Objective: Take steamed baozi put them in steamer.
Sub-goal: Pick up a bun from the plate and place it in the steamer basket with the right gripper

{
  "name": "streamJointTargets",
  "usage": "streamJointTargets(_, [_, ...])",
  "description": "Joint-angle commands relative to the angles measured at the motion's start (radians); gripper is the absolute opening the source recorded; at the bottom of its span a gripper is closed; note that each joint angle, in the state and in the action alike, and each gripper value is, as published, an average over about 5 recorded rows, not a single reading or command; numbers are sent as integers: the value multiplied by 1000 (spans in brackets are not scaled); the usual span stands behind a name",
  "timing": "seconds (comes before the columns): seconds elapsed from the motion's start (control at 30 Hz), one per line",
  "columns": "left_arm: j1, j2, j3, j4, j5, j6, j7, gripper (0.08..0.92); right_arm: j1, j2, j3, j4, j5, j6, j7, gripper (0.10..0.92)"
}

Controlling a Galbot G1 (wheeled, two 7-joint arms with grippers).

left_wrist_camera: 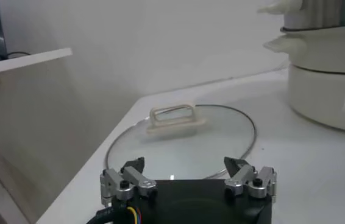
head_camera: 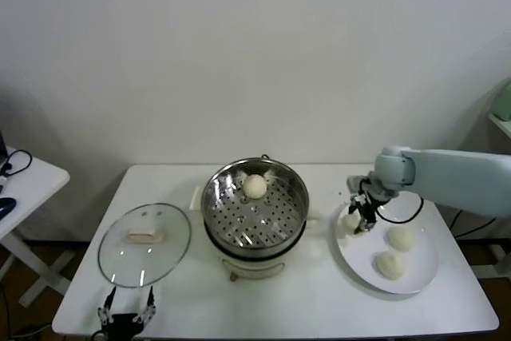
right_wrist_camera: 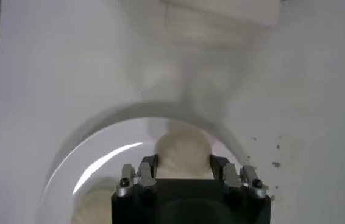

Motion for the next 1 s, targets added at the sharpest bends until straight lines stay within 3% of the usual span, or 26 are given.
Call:
streamJointTargets(0.03, [1, 5, 3, -6, 1, 2, 1, 823, 523, 67, -224, 116, 177, 70, -188, 591])
streamJointTargets(0.27, [-4, 12, 9, -10, 4, 4, 2, 823, 713, 178, -152, 96, 393, 44, -265, 594])
streamJointTargets(0.53, [-10, 20, 16, -20, 5, 3, 5, 823, 556, 348, 125, 113, 563, -151, -79, 594])
streamJointTargets(0.77, [-12, 19, 14, -47, 1, 14, 10, 823, 313, 546, 235, 70, 529, -244, 100, 594])
streamJointTargets(1.0, [-15, 21, 16, -54, 2, 16, 17, 823, 141, 656, 200, -44, 416, -245, 133, 594])
